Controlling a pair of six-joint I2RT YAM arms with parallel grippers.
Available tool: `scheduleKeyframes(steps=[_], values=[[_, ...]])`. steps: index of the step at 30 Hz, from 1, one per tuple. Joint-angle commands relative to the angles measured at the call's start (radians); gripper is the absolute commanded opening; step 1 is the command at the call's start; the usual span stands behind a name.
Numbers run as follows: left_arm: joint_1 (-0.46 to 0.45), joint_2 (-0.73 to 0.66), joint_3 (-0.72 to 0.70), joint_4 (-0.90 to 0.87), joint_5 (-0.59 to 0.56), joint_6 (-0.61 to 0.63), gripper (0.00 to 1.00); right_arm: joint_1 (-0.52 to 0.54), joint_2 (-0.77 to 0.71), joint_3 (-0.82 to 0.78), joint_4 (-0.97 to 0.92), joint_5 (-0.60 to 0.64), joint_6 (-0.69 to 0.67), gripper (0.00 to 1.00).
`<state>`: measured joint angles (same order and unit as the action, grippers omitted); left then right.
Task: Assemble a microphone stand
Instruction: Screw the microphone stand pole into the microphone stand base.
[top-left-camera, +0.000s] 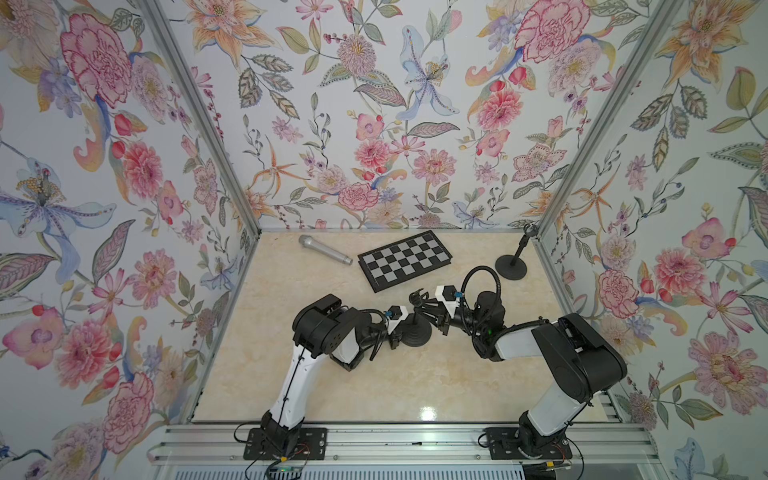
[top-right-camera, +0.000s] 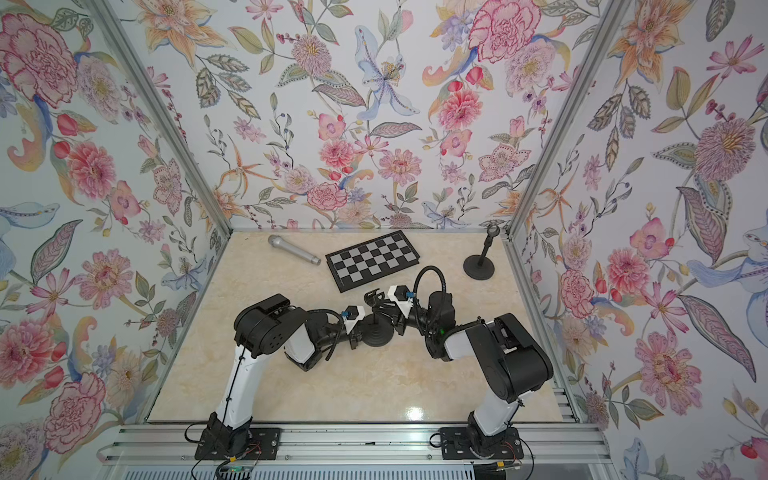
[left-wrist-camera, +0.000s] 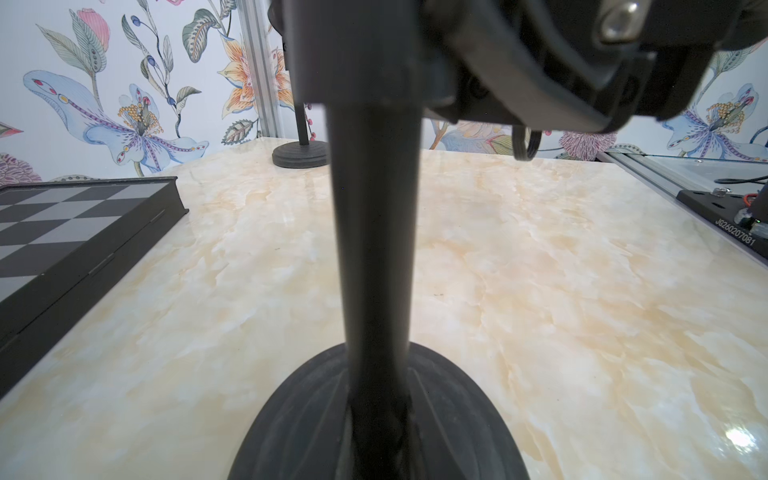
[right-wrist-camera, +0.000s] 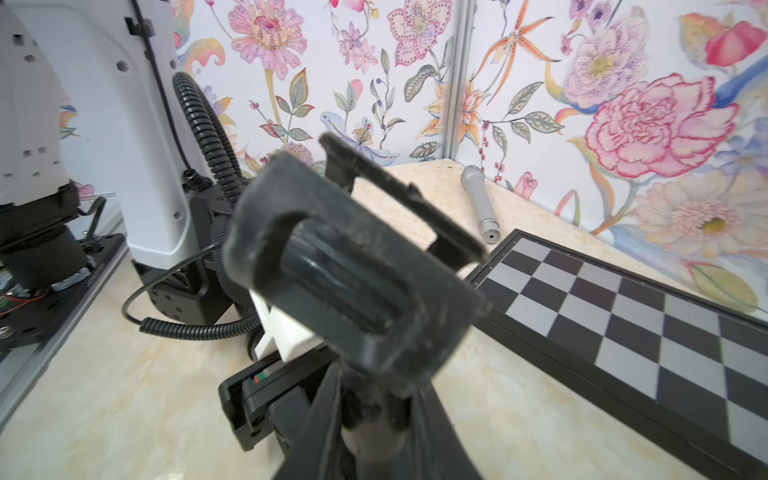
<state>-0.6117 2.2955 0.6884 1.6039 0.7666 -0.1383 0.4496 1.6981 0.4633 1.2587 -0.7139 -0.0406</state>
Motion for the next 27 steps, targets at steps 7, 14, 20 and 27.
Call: scheduleKeyframes(steps=[7,14,20,27], values=[[0.01,0.098,-0.04,0.233,-0.043,0.052,0.2,0.391,0.092,-0.123,0.129,1.052,0.174,0.0],[0.01,0.094,-0.048,0.233,-0.036,0.063,0.15,0.321,0.018,-0.116,0.058,0.625,0.08,0.32],[0.01,0.097,-0.043,0.233,-0.022,0.066,0.14,0.097,-0.048,-0.072,-0.015,0.042,0.016,0.43],[0.012,0.097,-0.044,0.233,-0.017,0.066,0.15,0.024,-0.027,0.063,-0.213,-0.135,-0.097,0.45]])
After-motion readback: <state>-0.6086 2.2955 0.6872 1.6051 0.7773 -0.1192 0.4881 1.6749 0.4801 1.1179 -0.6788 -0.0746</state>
